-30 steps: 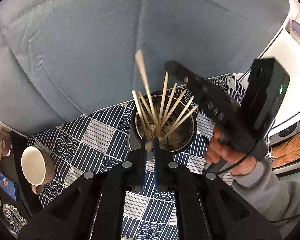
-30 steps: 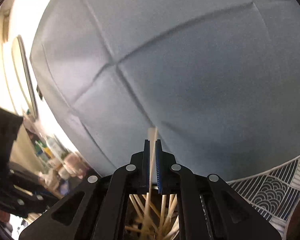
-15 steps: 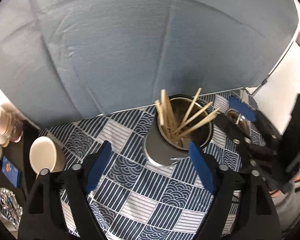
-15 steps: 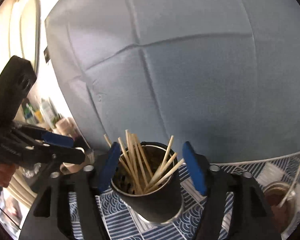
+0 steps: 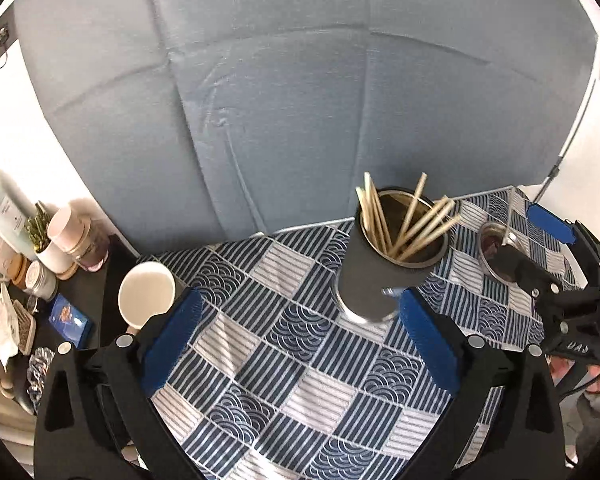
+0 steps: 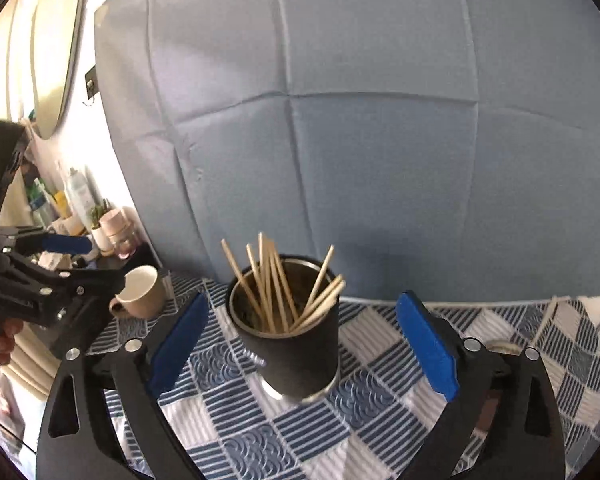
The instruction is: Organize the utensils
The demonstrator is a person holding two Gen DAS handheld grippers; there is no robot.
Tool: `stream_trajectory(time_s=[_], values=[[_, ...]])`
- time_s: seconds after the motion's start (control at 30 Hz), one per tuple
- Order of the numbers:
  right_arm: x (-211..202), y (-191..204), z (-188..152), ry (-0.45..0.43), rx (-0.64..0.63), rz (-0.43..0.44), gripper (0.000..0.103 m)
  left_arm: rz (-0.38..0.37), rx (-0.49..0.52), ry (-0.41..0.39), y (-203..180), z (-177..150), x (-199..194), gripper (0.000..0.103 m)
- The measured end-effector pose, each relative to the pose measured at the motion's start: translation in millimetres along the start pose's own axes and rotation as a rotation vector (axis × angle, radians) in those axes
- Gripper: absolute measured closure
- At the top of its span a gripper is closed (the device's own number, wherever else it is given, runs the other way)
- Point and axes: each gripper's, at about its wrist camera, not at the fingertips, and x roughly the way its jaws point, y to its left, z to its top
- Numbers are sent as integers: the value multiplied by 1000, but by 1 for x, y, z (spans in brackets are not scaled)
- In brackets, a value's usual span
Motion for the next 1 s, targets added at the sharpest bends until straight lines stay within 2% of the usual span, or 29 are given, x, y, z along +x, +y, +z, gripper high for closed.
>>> stream_trajectory(time_s=[0.17, 0.33, 0.57, 0.63, 0.73, 0.83, 1.0], values=[[-11, 10, -12, 50, -29, -45, 9, 39, 37, -27, -5, -23, -18, 6], [-26, 15, -20, 93, -26, -29, 8, 71, 45, -47, -5, -36, -34, 6], [-45, 11, -30, 148, 46, -52, 8, 99, 53, -133, -20, -52, -65, 6], [-51, 8, -33, 167, 72, -40, 8, 82, 42, -147, -23, -55, -71, 6], [-57, 7, -36, 189, 92, -46, 8, 11, -11, -128, -24, -64, -74, 6], [-72, 12, -37, 146, 46, -57, 8, 23, -57, -108, -27, -71, -71, 6], [-86, 20, -41, 134, -13, -83, 8, -3, -17, -89, -44, -81, -70, 6]])
